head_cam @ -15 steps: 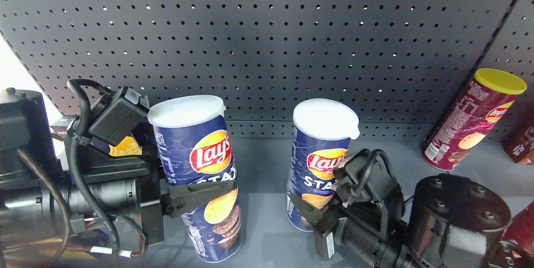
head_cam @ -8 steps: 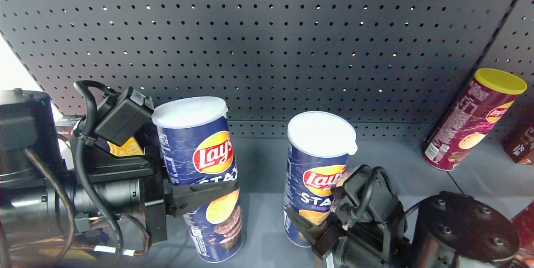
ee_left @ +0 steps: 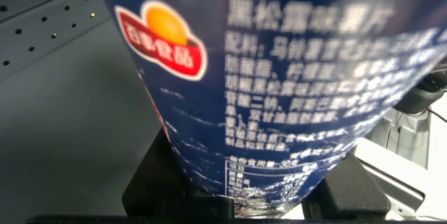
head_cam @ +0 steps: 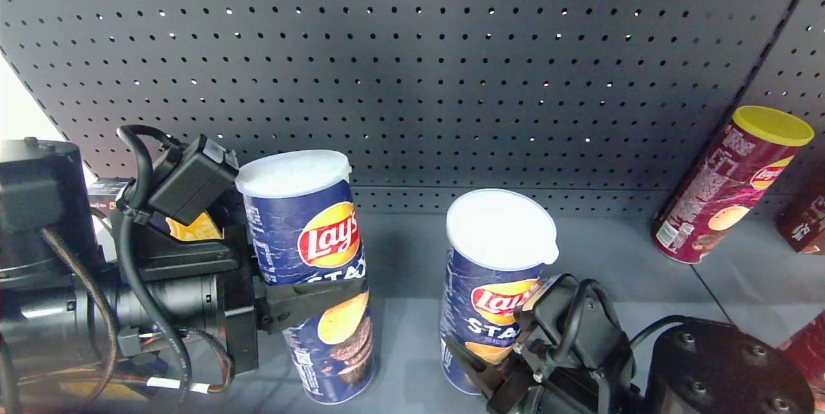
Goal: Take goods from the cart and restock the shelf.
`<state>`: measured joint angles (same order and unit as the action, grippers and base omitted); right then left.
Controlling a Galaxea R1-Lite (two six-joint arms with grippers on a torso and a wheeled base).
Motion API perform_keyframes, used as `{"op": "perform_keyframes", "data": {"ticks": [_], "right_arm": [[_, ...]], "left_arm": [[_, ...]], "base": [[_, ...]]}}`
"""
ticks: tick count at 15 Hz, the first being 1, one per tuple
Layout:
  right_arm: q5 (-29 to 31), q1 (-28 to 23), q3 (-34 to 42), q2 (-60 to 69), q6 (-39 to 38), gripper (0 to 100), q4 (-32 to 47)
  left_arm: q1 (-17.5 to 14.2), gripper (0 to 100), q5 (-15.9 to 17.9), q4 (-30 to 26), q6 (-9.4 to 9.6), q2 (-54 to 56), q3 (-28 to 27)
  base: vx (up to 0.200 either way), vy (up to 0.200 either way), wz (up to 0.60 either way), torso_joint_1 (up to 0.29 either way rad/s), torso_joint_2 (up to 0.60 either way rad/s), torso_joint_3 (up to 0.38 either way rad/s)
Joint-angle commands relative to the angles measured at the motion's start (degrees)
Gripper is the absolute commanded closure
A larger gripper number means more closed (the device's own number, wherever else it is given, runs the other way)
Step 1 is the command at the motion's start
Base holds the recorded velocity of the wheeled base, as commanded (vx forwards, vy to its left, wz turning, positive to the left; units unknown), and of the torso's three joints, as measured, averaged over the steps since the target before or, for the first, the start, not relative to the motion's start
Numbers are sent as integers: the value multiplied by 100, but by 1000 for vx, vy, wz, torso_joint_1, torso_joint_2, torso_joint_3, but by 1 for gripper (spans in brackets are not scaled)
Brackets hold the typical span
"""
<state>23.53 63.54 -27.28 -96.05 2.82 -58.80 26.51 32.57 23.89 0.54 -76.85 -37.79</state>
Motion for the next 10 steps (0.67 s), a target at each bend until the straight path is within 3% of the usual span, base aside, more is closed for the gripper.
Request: {"op": "perform_keyframes", "data": {"ticks": [1, 7, 8, 10], "right_arm": [[-6, 45, 4, -10, 8, 100, 17], [99, 97, 56, -10, 17, 100, 17], [99, 97, 65, -19, 17, 0, 17], [108, 97, 92, -10, 8, 0, 17]], "left_arm": [[-6, 100, 3, 1, -1, -41, -18], [-24, 100, 3, 10, -1, -93, -88], [-24, 100, 3, 10, -1, -93, -88], [-24, 100, 12, 10, -1, -93, -79]], "base": [[0, 0, 0, 0, 0, 0], [0, 0, 0, 0, 0, 0], [0, 0, 0, 0, 0, 0], [0, 0, 0, 0, 0, 0]]}}
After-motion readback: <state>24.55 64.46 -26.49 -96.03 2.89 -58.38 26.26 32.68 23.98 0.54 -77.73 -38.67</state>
